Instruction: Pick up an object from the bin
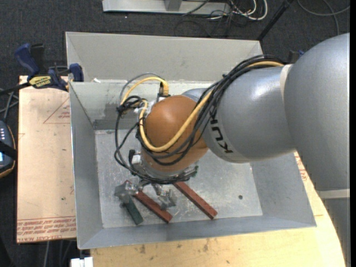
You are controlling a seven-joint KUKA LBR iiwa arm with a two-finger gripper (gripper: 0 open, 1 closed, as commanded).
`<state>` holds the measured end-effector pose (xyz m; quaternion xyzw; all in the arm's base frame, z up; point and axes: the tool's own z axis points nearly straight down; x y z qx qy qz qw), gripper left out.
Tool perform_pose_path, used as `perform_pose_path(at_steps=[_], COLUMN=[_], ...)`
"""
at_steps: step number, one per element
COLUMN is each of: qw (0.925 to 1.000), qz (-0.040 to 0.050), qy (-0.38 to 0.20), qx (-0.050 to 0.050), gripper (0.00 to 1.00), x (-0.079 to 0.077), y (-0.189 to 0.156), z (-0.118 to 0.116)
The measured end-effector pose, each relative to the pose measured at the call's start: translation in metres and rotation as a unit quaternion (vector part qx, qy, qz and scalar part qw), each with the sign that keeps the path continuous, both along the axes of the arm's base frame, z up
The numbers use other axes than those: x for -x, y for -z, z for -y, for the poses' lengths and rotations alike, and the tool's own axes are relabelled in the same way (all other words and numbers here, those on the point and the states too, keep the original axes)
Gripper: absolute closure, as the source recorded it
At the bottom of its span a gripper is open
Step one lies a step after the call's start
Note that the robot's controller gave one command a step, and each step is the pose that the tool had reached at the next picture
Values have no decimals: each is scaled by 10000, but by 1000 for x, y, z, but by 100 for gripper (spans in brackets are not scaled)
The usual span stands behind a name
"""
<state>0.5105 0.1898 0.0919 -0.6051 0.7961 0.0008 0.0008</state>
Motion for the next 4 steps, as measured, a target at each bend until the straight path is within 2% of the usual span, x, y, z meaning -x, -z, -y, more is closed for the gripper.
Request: perform_pose_path(at_steps=[1,2,3,4], qw=[9923,9923,9884,9884], qz=[35,35,6,1], qy=[-1241,-1240,-1516,-1518], qx=[-17,-17,-6,-6], gripper=[100,100,100,100], x=[-9,-9,-24,-24], y=[15,15,-104,-103], z=[-5,-5,14,14])
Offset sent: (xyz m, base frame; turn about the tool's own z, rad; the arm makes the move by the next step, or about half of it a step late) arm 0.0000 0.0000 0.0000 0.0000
